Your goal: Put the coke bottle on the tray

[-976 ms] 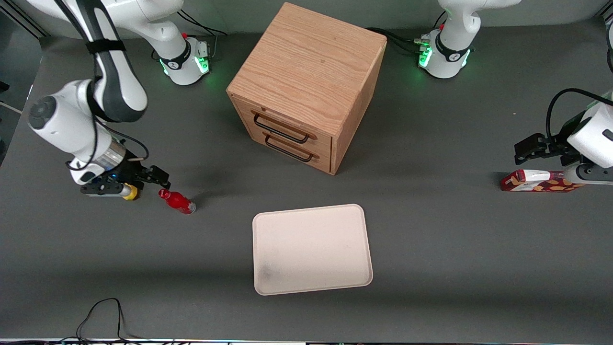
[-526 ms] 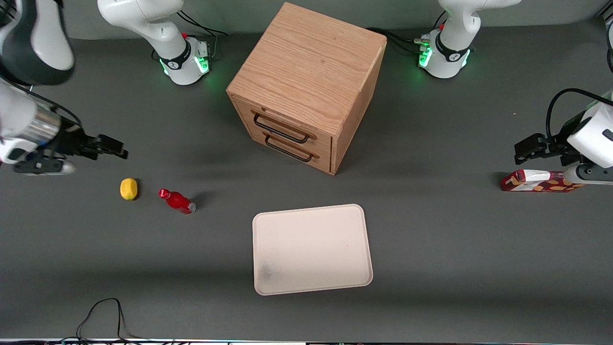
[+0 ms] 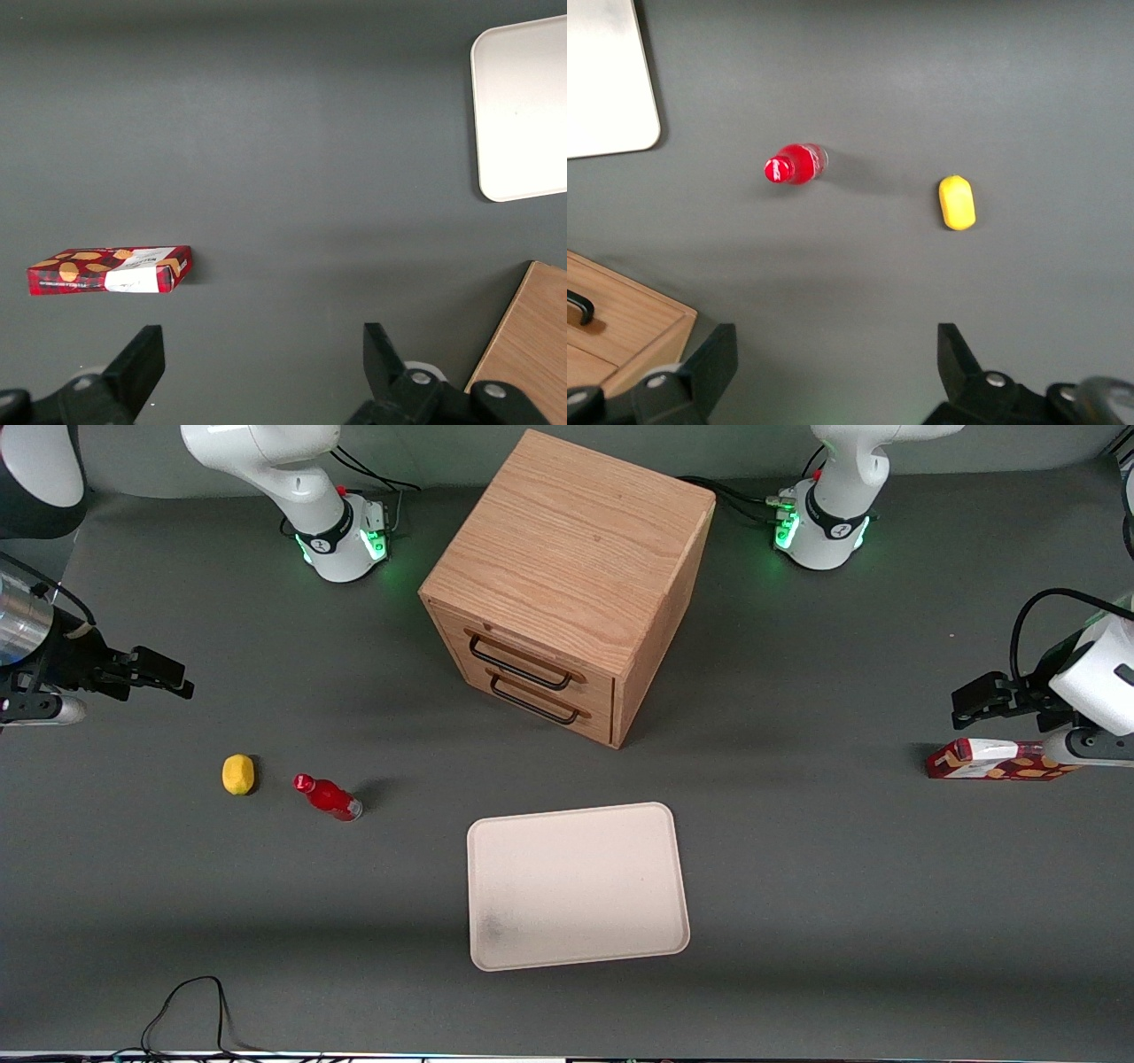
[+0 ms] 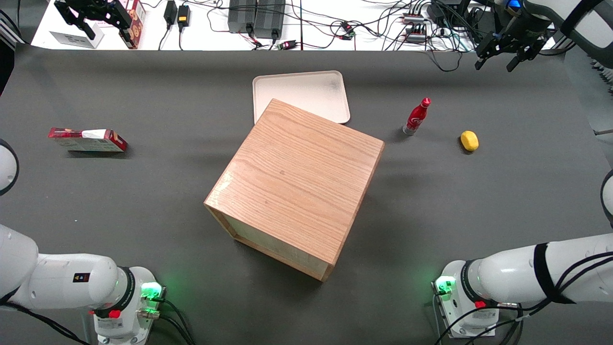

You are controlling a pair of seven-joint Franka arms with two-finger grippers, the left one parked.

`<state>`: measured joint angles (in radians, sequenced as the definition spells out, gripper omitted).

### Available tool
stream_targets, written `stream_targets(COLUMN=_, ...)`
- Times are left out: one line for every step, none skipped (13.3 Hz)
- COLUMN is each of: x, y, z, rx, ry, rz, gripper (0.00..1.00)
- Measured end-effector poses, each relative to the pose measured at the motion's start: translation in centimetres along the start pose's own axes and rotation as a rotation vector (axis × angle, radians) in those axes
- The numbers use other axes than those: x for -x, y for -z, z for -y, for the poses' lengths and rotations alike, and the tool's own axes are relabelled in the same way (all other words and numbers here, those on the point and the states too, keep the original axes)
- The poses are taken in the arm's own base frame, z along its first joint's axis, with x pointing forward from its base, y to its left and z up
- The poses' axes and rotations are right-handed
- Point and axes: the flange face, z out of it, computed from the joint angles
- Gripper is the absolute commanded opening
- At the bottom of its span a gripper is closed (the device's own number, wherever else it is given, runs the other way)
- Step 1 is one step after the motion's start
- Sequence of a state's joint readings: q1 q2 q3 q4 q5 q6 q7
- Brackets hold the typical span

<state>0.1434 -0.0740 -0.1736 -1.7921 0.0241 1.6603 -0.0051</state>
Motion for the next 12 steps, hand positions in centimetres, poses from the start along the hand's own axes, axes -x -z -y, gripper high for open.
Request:
stream_targets(x=0.2, y=0.5, z=0.3, rx=0.004, ry=-0.013, rz=0.004, gripper=1.00)
stream_targets(x=0.4, y=0.8, z=0.7, rx=0.006, ry=-0.045, rz=0.012, gripper=1.00)
stream_targets(x=0.6, y=1.1, z=1.3, rx=0.009, ry=-0.072, rz=0.018, gripper=1.00)
stream_targets(x=0.7, y=1.4, z=1.8, rx=0.013, ry=-0.089, rz=0.017, gripper=1.00)
stream_targets(x=0.8, y=1.6, z=2.1, rx=0.016, ry=-0.094, rz=0.012, gripper=1.00)
stream_targets(x=0.8, y=1.9, z=2.3, rx=0.017, ry=-0.093, rz=0.006, gripper=1.00)
stream_targets(x=0.8, y=2.2, z=2.3, rx=0.009, ry=-0.094, rz=-0.001, gripper=1.00)
stream_targets(x=0.8, y=2.6, z=2.4, rx=-0.011, ry=-0.097, rz=-0.007, gripper=1.00)
stream_targets(x=0.8, y=3.0, z=2.5, rx=-0.030, ry=-0.100, rz=-0.010, gripper=1.00)
stream_targets(x=0.7, y=3.4, z=2.3, rx=-0.039, ry=-0.105, rz=-0.013, gripper=1.00)
stream_targets(x=0.6, y=3.8, z=2.0, rx=-0.043, ry=-0.110, rz=-0.011, gripper=1.00)
stream_targets(x=0.5, y=3.9, z=1.7, rx=-0.046, ry=-0.116, rz=0.009, gripper=1.00)
